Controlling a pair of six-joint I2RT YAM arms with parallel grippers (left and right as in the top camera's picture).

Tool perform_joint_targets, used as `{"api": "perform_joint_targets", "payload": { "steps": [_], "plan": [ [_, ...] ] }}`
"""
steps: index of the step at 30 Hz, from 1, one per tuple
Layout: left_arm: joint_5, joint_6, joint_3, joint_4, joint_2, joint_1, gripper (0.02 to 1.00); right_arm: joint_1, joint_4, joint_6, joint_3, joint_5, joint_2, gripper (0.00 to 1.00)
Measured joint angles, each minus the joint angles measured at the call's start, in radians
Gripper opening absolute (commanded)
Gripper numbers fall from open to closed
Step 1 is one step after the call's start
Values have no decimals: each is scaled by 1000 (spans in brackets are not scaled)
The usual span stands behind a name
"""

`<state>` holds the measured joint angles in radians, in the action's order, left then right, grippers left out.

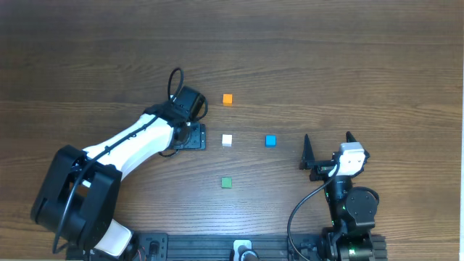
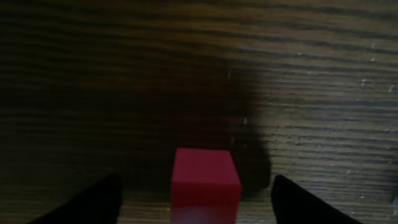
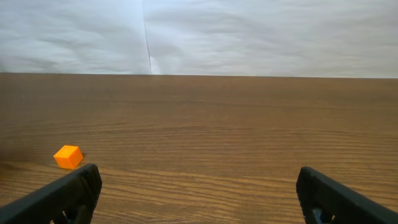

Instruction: Stack Cubes

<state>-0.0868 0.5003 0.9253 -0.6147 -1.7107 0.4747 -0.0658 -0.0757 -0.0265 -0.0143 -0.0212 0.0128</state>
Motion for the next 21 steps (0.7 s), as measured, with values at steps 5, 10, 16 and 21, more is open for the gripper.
{"api": "perform_joint_targets", "payload": {
  "steps": [5,10,16,21],
  "plan": [
    [0,3,0,3,0,0,459,0,0,0,0,0,0,993],
    [0,7,0,3,0,0,297,0,0,0,0,0,0,991],
    [0,12,0,6,0,0,148,0,0,0,0,0,0,991],
    [-1,21,0,9,0,0,91,0,0,0,0,0,0,991]
  ]
}}
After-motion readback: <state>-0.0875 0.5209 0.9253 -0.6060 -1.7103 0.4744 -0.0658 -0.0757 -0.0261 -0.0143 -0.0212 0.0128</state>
